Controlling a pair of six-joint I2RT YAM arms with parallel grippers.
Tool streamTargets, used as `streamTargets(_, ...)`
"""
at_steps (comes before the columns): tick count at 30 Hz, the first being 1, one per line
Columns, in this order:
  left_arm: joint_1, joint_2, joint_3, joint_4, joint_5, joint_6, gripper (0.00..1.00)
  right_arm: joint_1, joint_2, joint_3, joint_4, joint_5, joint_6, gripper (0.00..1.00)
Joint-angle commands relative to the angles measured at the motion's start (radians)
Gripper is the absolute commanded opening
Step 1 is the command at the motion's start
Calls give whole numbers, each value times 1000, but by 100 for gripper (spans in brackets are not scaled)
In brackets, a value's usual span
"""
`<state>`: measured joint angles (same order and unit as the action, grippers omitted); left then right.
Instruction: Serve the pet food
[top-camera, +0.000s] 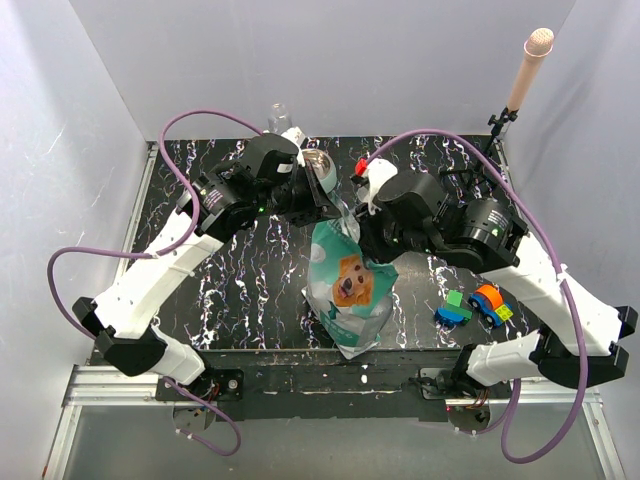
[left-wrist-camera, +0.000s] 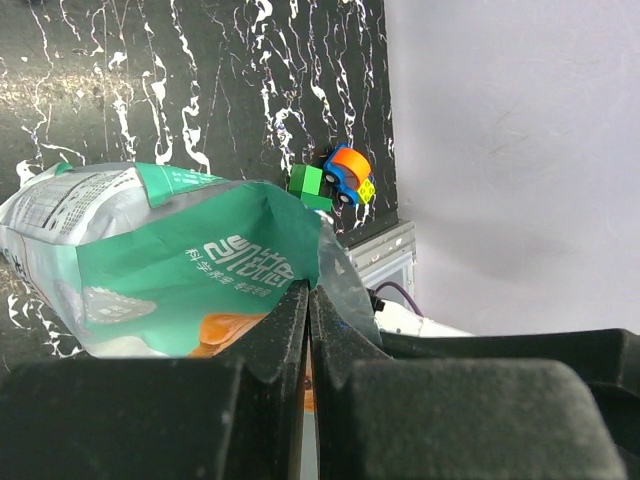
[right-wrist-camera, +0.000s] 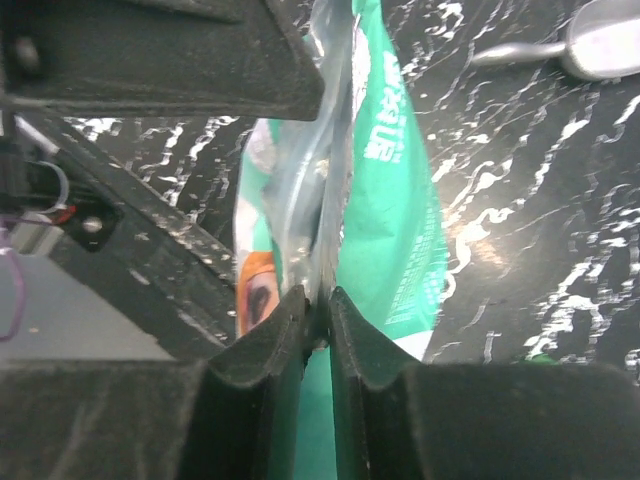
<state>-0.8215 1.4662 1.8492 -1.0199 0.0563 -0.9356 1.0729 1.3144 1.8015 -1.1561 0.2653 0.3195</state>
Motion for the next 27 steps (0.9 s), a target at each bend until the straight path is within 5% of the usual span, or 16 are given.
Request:
streamTargets(1,5,-23,19,34,5,-5,0,9,-3,-7,-76,-97,64,20)
streamTargets(7,5,-41,-16,40,16,-17,0,6,65,31,-16,110,52,38)
streamTargets(17,4,-55,-24,30,17,-25,0,-4,141,159,10,282,-46,40)
streamTargets(23,4,-46,11,12,2,-16,0,-5,149,107,-13,267,-60,29)
streamTargets(27,5,-29,50,-25,-27,4,0,-5,106,85,-39,186,-17,6)
